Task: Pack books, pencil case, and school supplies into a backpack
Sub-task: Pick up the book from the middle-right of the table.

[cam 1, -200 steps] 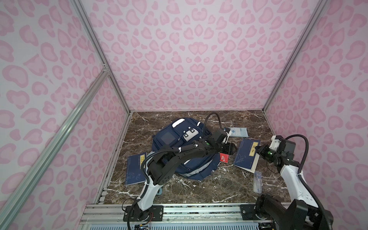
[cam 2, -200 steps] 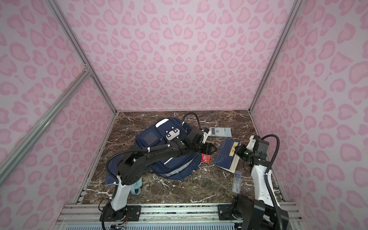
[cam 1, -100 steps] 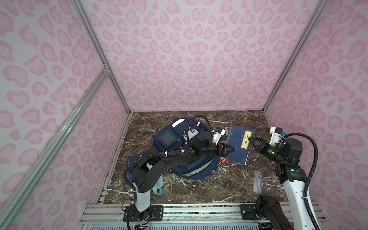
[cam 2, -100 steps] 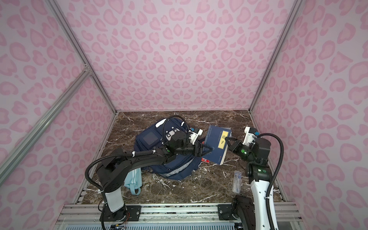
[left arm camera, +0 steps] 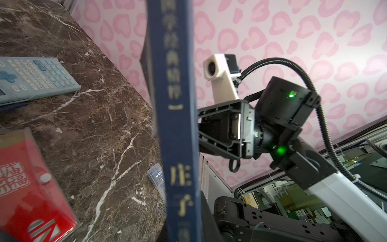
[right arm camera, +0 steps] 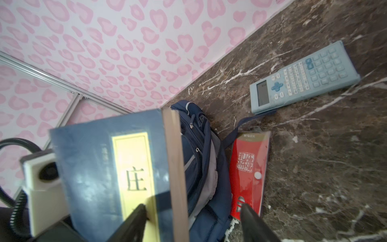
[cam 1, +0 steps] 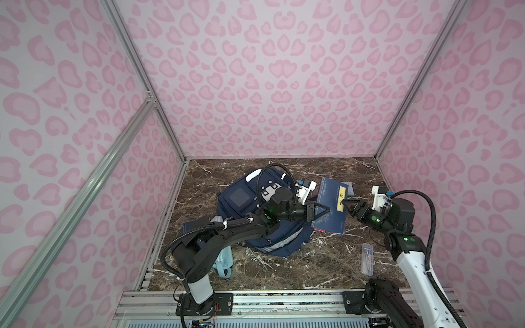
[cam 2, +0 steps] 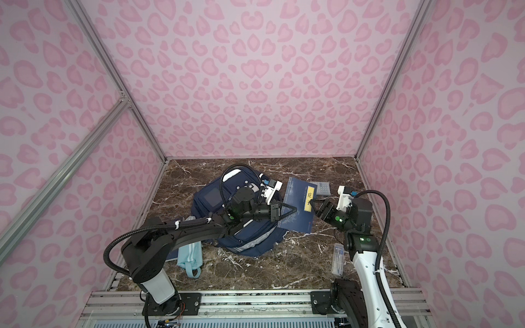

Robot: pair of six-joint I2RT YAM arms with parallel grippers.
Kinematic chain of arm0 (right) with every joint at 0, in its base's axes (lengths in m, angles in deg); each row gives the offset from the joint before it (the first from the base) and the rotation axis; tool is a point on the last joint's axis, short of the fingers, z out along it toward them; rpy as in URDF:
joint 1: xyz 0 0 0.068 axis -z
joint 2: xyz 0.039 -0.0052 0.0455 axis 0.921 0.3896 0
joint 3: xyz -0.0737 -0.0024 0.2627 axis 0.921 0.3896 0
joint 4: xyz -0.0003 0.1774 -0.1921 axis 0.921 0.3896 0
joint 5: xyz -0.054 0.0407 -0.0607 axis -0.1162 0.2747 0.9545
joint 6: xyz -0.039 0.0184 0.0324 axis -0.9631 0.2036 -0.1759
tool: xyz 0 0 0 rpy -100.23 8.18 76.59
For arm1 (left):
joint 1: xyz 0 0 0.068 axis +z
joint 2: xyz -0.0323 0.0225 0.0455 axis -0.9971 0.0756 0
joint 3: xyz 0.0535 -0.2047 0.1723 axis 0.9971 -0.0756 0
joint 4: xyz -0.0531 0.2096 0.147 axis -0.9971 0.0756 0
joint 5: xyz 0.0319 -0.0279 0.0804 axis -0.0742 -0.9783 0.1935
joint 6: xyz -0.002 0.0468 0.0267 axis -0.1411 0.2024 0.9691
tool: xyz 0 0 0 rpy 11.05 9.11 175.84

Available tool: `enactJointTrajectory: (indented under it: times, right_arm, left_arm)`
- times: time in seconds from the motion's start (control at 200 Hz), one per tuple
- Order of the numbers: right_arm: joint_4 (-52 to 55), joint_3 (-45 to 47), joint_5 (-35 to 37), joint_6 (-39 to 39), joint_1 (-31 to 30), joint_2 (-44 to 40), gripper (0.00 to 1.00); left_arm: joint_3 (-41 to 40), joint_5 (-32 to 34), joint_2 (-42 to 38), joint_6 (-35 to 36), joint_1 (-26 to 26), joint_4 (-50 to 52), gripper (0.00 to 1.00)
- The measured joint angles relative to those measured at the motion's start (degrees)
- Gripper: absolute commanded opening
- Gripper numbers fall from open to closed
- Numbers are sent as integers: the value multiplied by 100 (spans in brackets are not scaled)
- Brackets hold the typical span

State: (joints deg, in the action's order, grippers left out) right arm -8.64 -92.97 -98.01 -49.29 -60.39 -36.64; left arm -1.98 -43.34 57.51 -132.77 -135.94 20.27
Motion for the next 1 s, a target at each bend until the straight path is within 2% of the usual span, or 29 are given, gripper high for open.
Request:
enactJointTrajectory:
  times: [0.11, 0.25, 0.355, 0.465, 0.53, 0.535, 0.55, 0.58, 0.635, 0.67, 0.71, 0.785, 0.85, 0.935, 1.0]
  right_arm:
    - [-612, 358, -278, 55, -195, -72, 96]
    - [-1624, 638, -503, 308, -723, -208, 96]
    - [-2236, 643, -660, 483, -935, 4, 84]
    - [-2778, 658, -977, 664, -977, 201, 64]
    - [-2929, 667, -1071, 715, -984, 166, 44]
    - [-2938, 667, -1073, 721, -984, 162, 39]
    - [-2979, 675, -1075, 772, -979, 142, 35]
    - [-3060, 699, -1086, 807, -970, 105, 19]
    - [-3136, 726, -1093, 844, -981, 28, 0]
    - [-3134, 728, -1097, 866, -1001, -26, 0]
    - [-3060, 728, -1036, 844, -1003, -107, 0]
    - [-2782, 710, -962, 756, -1012, -282, 0]
    - [-2378, 612, -780, 586, -988, -470, 0]
    - [-1694, 479, -195, 382, -925, -721, 0]
    - [-1235, 413, 131, 245, -881, -841, 0]
  left_arm:
    - [0, 13, -118, 4, 35, 87, 3]
    - [-22, -4, -153, -79, 35, 192, 3]
    - [-96, -9, -356, -118, 35, 245, 3]
    - [-151, 133, -544, -105, 35, 457, 3]
    - [-173, 168, -625, -48, 33, 579, 3]
    - [-177, 179, -634, -39, 33, 590, 3]
    - [-179, 192, -649, -28, 33, 610, 3]
    - [-181, 234, -675, 9, 35, 667, 3]
    - [-181, 323, -695, 74, 35, 782, 3]
    - [-181, 385, -697, 101, 35, 857, 3]
    - [-181, 398, -697, 144, 39, 898, 12]
    - [-136, 444, -758, 293, 22, 1139, 40]
    - [37, 693, -901, 546, 17, 1773, 63]
    - [385, 1534, -1141, 907, 7, 2824, 75]
    - [557, 2330, -1307, 1204, 31, 3539, 78]
